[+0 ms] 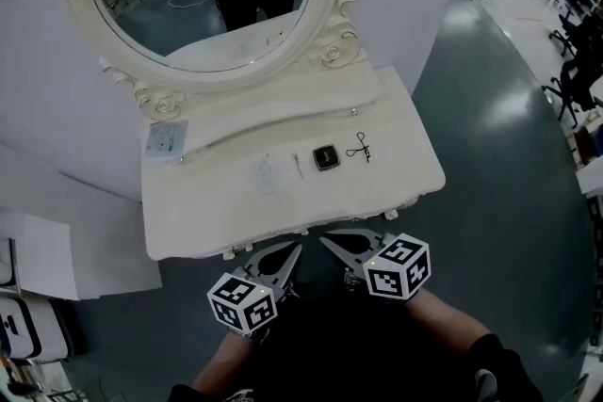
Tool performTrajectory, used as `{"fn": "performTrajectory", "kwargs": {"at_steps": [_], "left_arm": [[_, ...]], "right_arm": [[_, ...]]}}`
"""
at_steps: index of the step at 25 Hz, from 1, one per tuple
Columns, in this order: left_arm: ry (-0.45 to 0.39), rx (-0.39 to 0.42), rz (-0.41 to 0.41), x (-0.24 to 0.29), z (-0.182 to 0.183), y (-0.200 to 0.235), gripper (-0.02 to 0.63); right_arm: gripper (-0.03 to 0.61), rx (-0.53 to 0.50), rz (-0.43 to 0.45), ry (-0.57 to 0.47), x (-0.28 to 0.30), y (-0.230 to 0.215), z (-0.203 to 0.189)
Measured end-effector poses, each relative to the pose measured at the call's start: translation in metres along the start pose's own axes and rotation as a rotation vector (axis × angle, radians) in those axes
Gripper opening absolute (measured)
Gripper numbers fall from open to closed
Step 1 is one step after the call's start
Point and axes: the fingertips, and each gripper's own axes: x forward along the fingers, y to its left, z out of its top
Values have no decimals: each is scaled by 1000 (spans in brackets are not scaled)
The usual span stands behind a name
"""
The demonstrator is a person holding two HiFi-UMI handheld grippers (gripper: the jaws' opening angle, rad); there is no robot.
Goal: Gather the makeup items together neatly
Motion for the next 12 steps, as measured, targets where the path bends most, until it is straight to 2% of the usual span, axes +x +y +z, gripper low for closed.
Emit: {"fn": "performTrajectory", "kwargs": {"at_steps": [12], "left_arm": [[19, 2, -16, 11, 3, 7, 8]], "right_arm": [[29, 8, -15, 6, 6, -10, 2]]}}
